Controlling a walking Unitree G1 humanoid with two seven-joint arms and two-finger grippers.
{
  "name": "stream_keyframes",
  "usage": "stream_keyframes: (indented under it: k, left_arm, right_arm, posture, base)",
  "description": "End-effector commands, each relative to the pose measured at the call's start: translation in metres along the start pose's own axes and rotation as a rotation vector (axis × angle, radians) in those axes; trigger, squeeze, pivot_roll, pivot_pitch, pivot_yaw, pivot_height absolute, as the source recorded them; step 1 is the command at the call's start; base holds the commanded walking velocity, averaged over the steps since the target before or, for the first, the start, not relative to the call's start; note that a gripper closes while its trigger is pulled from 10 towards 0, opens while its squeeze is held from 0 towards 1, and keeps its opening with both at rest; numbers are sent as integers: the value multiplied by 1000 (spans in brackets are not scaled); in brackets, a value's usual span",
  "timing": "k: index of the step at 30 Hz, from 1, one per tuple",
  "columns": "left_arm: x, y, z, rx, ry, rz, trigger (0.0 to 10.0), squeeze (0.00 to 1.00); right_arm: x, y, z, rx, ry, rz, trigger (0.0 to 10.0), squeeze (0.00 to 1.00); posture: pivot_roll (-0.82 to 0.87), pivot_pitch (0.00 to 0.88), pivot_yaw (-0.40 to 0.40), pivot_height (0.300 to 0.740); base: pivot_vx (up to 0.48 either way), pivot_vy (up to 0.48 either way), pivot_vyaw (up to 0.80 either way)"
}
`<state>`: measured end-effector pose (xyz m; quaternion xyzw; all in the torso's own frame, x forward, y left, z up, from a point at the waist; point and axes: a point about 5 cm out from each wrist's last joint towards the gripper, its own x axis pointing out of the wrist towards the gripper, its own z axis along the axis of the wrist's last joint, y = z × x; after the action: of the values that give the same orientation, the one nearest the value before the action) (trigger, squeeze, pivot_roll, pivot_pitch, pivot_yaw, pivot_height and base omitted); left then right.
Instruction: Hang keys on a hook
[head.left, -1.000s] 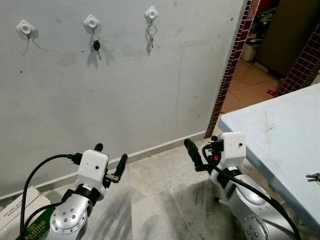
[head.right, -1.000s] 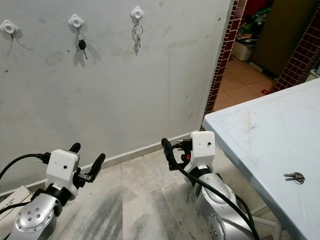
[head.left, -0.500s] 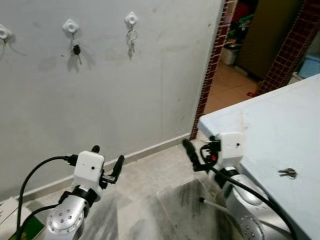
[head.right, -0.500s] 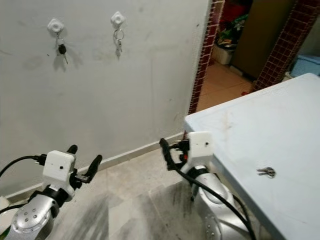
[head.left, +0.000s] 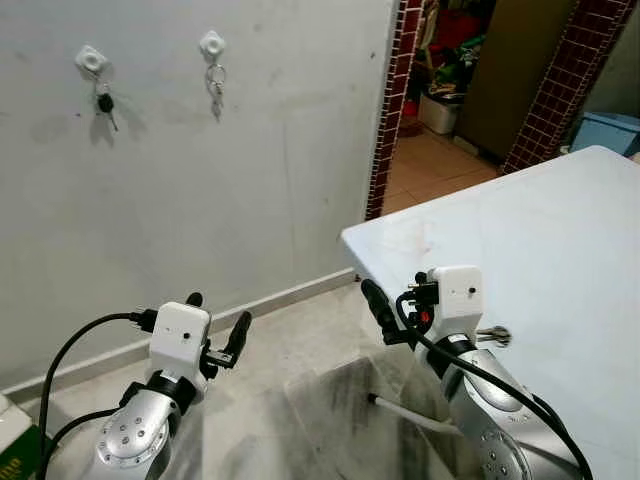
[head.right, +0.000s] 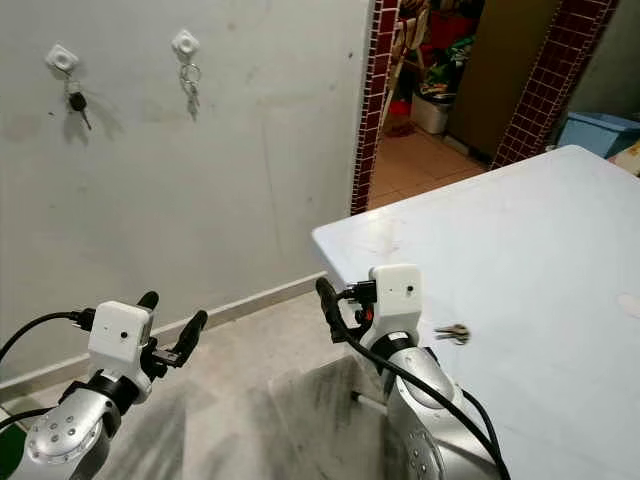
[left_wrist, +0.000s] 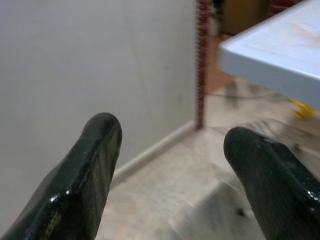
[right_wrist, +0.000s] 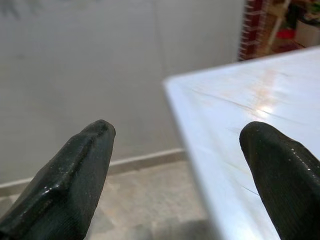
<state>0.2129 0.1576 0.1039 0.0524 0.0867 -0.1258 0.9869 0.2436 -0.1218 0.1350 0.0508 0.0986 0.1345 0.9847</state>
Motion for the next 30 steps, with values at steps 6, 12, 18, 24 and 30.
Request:
stream_keyframes:
  k: [6, 12, 18, 24, 30]
  left_arm:
    - [-1, 5, 3, 14, 3, 16, 10000, 0]
    - [4, 9, 7, 25, -6, 31, 10000, 0]
    - [5, 9, 5, 11, -2, 38, 10000, 0]
    - [6, 8, 5, 17, -3, 50, 10000, 0]
    - [14, 11, 12, 67, -39, 101, 10000, 0]
  right_arm:
    - [1, 9, 8, -67, -36, 46, 10000, 0]
    - [3, 7, 11, -53, -39, 34, 10000, 0]
    - [4, 5, 10, -46, -21, 22, 10000, 0]
    - [5, 2, 11, -71, -14, -2, 10000, 0]
    - [9, -4, 16, -97, -13, -43, 10000, 0]
  posture:
    - [38, 23, 22, 740]
    - [36, 27, 15, 740]
    - [33, 29, 12, 740]
    - [28, 29, 11, 740]
    - [19, 29, 9, 740]
  base:
    - [0, 0, 0]
    - [0, 0, 0]
    - [0, 0, -394]
    - [0, 0, -783]
    - [0, 0, -781]
